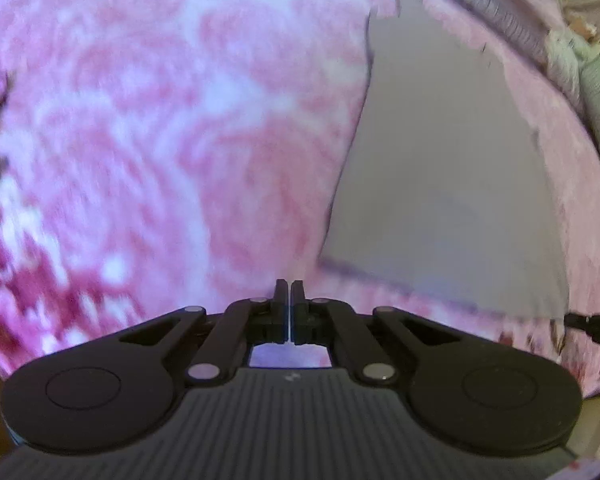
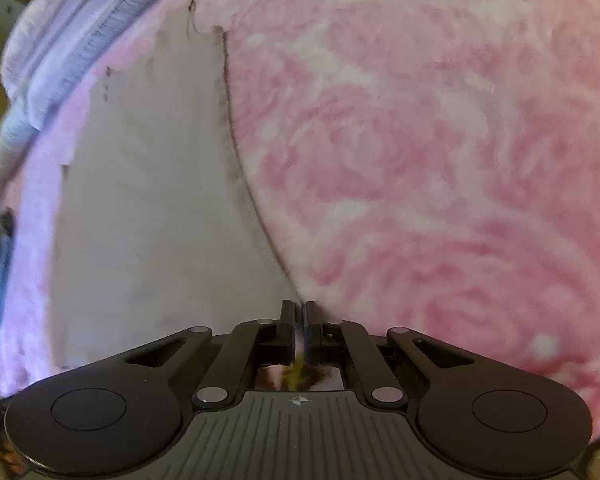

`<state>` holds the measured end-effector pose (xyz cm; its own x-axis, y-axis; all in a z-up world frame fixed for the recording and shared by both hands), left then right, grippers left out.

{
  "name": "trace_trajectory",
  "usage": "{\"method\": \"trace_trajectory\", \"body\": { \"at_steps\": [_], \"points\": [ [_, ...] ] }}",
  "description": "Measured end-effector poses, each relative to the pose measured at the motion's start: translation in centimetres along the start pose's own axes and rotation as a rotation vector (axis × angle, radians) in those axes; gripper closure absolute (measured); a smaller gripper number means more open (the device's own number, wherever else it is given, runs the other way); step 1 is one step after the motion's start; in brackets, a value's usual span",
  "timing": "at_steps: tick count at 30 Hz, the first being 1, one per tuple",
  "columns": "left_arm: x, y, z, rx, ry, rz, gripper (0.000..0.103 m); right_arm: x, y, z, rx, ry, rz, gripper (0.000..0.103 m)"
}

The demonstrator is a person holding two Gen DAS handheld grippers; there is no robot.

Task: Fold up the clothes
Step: 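Lay the tank top flat on the sheet with both grippers, then release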

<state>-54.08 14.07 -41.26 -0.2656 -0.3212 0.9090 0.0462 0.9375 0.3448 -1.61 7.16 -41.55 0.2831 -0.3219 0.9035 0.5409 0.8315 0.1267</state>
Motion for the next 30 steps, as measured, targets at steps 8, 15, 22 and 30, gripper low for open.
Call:
{"method": "trace_trajectory", "body": {
  "at_steps": [8,15,22,30],
  "points": [
    [-1.3,5.7,-7.2,-0.274,-0.015,-0.136,0.094,0.2,0.3,8.7,0.404,-0.061,-0.237,0.085],
    [-4.6,1.6,-8.5,-0.302,0.047,-0.02,0.09,-3.1,-4.4,7.3,0.54,-0.167,-0.217,0.081],
    [-1.6,-4.8,-8.0,-0.249,0.089,0.118,0.086,-0.8,-8.8,3.5,0.484,-0.231,-0.076,0.054],
    [3.5,-3.1,-12.4,-0.247,0.099,0.173,0.073,3.3,-8.5,4.7,0.337,-0.183,0.099,0.043]
  ]
}}
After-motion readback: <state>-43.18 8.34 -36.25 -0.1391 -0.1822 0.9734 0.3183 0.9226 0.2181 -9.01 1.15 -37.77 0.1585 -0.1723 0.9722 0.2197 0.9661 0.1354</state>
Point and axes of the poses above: each gripper's, at about its wrist camera, not at the fingertips, and x roughly against the way its jaws point, z to its left, y to its top, the point moved 4 cm from there along -x, roughly the way its jaws point, and after that the axes turned 7 degrees about -x, right-handed, at the moved point
